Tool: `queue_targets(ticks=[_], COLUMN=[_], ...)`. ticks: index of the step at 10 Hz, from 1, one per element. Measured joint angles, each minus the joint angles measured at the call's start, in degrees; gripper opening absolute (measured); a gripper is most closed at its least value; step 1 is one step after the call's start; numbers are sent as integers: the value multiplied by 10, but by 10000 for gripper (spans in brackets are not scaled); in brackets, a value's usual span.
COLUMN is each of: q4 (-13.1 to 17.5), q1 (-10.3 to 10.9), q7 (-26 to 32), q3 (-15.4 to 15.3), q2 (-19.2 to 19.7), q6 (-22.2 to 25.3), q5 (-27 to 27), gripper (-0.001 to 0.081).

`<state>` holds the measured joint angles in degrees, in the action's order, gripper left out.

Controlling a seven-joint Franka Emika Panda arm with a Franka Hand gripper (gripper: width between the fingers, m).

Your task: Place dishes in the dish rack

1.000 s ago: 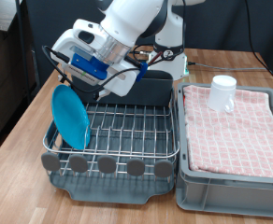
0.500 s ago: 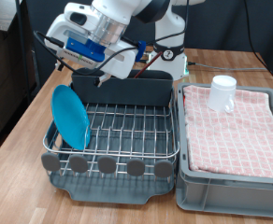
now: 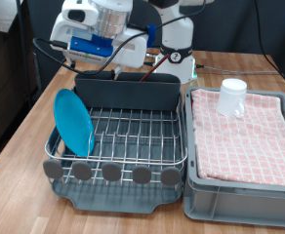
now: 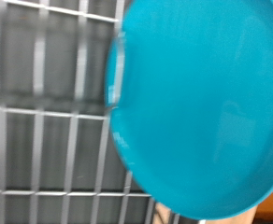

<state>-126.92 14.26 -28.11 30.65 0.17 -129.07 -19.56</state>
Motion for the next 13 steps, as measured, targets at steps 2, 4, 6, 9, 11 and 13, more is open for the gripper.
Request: queue_targets(ticks=[2, 4, 6, 9, 11, 13], q4=[7, 4, -4, 10, 16, 17], q1=[6, 13, 13, 19, 32, 46], q7=[11, 13, 12, -16, -57, -91], q3=[-15, -34, -40, -62, -92, -118], q2=[-30, -65, -77, -79, -87, -95], q6=[37, 44, 44, 85, 111, 112], q5=[25, 19, 14, 20, 28, 49], gripper=[803, 803, 803, 803, 803, 803])
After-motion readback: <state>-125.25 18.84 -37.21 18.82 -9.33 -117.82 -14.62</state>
